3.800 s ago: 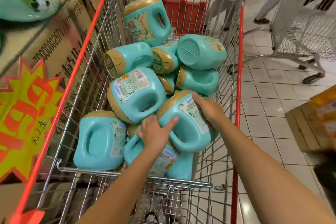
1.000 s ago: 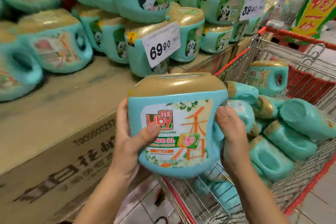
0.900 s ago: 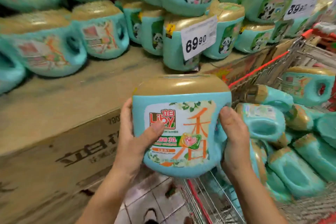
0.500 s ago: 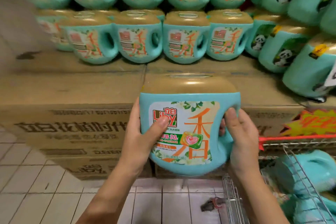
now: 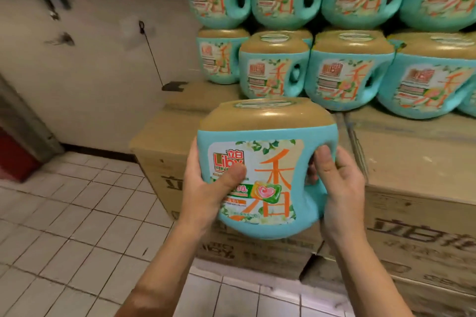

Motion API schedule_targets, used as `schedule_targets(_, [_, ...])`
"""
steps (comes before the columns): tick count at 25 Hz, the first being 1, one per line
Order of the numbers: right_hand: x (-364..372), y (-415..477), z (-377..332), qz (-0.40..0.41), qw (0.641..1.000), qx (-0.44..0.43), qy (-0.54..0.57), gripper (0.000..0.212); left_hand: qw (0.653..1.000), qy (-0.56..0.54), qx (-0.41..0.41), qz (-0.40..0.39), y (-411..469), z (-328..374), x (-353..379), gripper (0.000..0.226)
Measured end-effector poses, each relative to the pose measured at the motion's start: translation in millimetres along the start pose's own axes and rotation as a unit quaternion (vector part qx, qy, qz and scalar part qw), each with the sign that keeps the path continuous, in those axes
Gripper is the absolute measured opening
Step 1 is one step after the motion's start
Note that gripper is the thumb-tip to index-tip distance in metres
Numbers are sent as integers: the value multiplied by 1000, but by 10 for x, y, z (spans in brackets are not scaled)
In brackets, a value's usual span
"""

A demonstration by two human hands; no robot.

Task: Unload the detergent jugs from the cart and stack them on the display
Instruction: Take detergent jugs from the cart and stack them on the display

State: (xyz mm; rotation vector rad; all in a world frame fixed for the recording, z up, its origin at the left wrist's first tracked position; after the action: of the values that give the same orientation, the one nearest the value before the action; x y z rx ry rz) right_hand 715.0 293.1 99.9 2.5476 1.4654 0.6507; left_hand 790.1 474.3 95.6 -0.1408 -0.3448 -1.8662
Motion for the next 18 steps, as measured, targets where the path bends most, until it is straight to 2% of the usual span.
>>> schedule_targets(3, [393,303,134,-55,998,19,-30,67,1000,19,18,7,393,70,-353,84])
schedule_targets(5, [581,576,226,-91,993,14,-70,84,998,55,28,7,703,111,-546,91])
schedule_targets(8, [825,1078,432,-130,985,12,-111,79,990,133,38,-8,1241,196,-784,115])
schedule_targets(11, [1042,1499,625,-132,982,11,-137,79,984,171,34,-37,1757,201,-994,109])
schedule_targets(18, [1238,1903,1077,-113,954,22,-276,72,989,132,-6,-60,2390,-45,-1281,128])
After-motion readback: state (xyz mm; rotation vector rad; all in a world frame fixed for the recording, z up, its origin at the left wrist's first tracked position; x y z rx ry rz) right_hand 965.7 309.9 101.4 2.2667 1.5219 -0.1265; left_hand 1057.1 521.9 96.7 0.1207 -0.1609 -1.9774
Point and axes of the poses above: each hand's wrist, its own y-axis towards the middle knuckle, its own x-axis out of the palm, z = x × y, the point moved 4 cm from there along y, towards the middle knuckle, and after that the axes turned 2 degrees about -x, right-handed, at the moved point
